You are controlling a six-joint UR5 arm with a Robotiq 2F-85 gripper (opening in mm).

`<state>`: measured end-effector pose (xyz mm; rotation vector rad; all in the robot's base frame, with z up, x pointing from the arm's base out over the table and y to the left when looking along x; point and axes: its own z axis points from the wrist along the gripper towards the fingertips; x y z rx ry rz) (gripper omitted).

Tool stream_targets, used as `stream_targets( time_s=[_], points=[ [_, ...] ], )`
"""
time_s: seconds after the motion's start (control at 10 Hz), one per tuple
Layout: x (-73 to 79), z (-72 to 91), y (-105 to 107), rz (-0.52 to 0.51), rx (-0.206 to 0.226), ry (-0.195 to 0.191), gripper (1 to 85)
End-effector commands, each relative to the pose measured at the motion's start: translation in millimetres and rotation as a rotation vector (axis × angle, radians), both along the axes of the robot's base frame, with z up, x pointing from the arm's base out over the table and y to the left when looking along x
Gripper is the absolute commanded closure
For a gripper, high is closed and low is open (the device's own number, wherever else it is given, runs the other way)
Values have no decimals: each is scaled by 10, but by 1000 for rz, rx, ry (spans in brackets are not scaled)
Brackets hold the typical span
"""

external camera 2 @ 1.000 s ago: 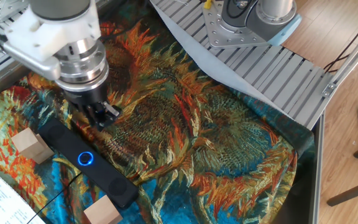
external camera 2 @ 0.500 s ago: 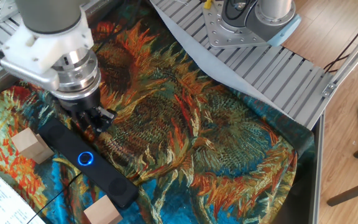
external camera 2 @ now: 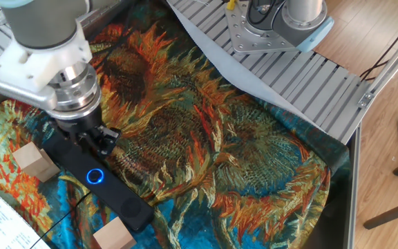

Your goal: Turn the knob to increase the volume of the speaker

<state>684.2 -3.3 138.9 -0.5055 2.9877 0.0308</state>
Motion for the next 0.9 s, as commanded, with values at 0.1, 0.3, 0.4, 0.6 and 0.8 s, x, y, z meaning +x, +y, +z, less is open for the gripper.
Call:
stream_targets(
  time_s=[0.1, 0.3, 0.4, 0.6, 0.8],
  points=[
    [160, -127, -10, 16, 15, -20, 457],
    [202, -137, -46, 17, 1, -35, 460],
    [215, -125, -27, 5, 15, -36, 467],
    [212, -117, -33, -32, 24, -33, 470],
    [237, -91, -38, -30, 25, -41, 470]
  ],
)
